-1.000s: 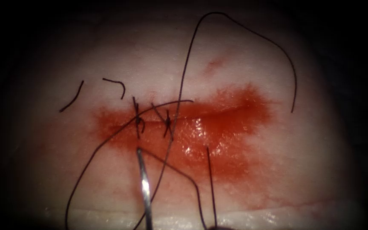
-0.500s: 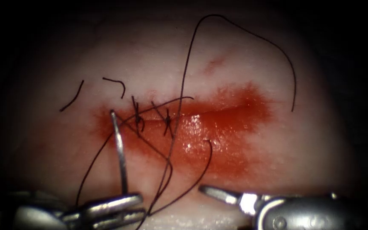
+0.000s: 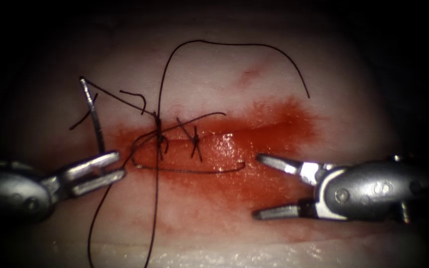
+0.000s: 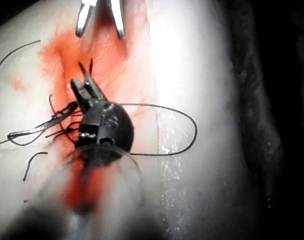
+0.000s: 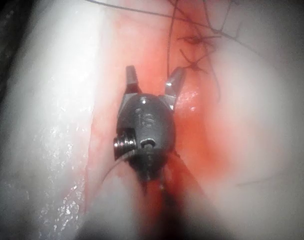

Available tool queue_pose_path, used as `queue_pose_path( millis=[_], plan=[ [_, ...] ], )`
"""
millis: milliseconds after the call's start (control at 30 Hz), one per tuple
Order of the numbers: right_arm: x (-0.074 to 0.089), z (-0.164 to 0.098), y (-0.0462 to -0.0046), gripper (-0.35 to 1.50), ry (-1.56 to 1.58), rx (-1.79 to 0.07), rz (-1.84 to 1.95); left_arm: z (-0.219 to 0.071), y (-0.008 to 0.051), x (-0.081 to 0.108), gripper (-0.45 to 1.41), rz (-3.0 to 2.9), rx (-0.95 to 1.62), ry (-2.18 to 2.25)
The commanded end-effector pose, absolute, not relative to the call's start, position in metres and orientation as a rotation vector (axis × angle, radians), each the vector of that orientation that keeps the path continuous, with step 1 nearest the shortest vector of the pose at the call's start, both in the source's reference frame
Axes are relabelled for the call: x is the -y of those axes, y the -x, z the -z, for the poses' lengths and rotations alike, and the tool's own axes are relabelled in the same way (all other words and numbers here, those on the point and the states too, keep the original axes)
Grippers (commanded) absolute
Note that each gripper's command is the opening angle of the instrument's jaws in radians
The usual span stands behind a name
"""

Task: Wound Closure
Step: Grasp suture and pull away with right hand. Repeat until short tail remains above wound

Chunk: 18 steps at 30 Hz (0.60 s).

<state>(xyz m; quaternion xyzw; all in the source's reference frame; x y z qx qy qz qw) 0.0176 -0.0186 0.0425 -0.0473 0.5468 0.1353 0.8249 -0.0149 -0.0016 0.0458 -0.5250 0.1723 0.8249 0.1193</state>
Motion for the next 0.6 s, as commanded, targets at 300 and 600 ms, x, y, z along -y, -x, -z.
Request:
queue_pose_path(
  millis=[300,600],
  plan=[
    [0.0186,-0.0477,-0.0203,0.66,0.122,-1.117,-0.261,-0.0461,0.0159,0.0021,-0.45,-2.408,-0.506,1.56],
    [0.0191,-0.0481,-0.0187,-0.35,0.09,-1.01,-0.398,-0.0461,0.0159,0.0021,-0.45,-2.409,-0.506,1.56]
  ],
)
